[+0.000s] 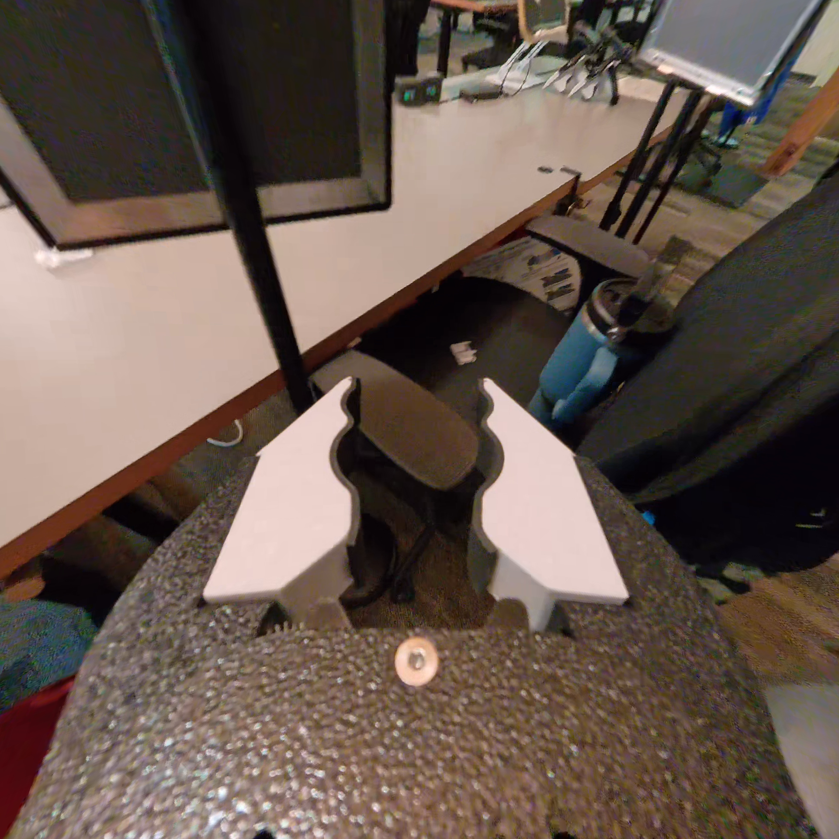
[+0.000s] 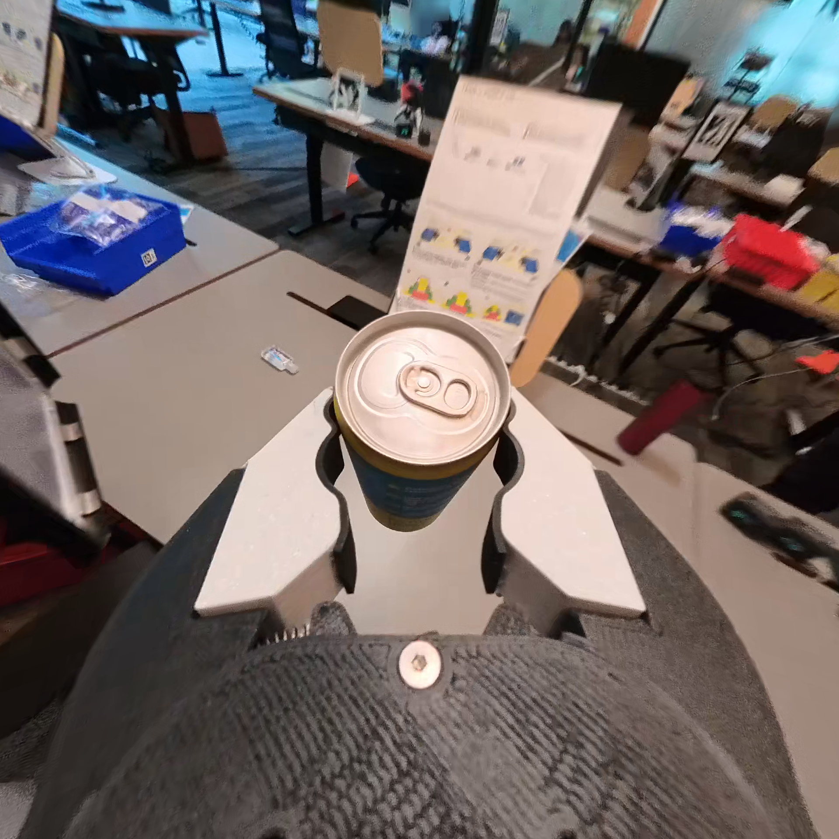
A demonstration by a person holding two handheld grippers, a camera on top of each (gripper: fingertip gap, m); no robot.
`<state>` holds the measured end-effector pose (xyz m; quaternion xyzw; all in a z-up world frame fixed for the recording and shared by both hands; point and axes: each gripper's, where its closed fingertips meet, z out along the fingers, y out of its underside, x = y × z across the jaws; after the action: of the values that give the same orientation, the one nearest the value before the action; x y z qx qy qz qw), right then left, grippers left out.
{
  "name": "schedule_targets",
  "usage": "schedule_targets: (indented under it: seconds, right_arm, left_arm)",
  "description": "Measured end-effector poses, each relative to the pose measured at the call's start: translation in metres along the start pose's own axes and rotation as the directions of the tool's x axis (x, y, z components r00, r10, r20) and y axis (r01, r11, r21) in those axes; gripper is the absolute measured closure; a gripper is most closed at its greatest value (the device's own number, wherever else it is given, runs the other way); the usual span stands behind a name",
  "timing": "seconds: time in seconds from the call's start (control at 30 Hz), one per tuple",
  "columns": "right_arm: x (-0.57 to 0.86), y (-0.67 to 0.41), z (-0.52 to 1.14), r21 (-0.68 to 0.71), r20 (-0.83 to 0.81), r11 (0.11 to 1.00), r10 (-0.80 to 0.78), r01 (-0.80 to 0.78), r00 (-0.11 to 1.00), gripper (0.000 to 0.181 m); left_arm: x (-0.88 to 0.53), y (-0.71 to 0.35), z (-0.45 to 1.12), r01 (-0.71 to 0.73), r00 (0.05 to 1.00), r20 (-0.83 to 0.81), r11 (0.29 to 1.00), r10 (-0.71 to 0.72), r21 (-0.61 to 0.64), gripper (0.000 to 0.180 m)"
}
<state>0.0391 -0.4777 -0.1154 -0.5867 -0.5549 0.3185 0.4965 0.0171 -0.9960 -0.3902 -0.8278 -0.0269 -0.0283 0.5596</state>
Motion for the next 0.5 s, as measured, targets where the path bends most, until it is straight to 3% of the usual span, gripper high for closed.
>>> schedule_targets:
  seconds: [0.23, 0.37, 0.5]
  right_arm:
    - [-0.014, -0.062, -0.274, 0.145, -0.121, 0.985, -0.078, 0.095, 0.990, 0.114]
    - [-0.044, -0.025, -0.409, 0.187, -0.103, 0.980, -0.050, 0.069, 0.993, 0.114]
    - [-0.073, 0.044, -0.503, 0.113, -0.118, 0.992, -0.032, 0.046, 0.993, 0.115]
  left_arm:
    - [0.109, -0.028, -0.031, -0.072, 0.996, 0.059, 0.991, 0.066, 0.114, 0.127]
    - [0.186, -0.003, -0.065, -0.173, 0.977, 0.137, 0.982, 0.162, 0.073, 0.128]
    - [0.271, 0.018, -0.083, -0.145, 0.984, 0.104, 0.989, 0.142, 0.024, 0.127]
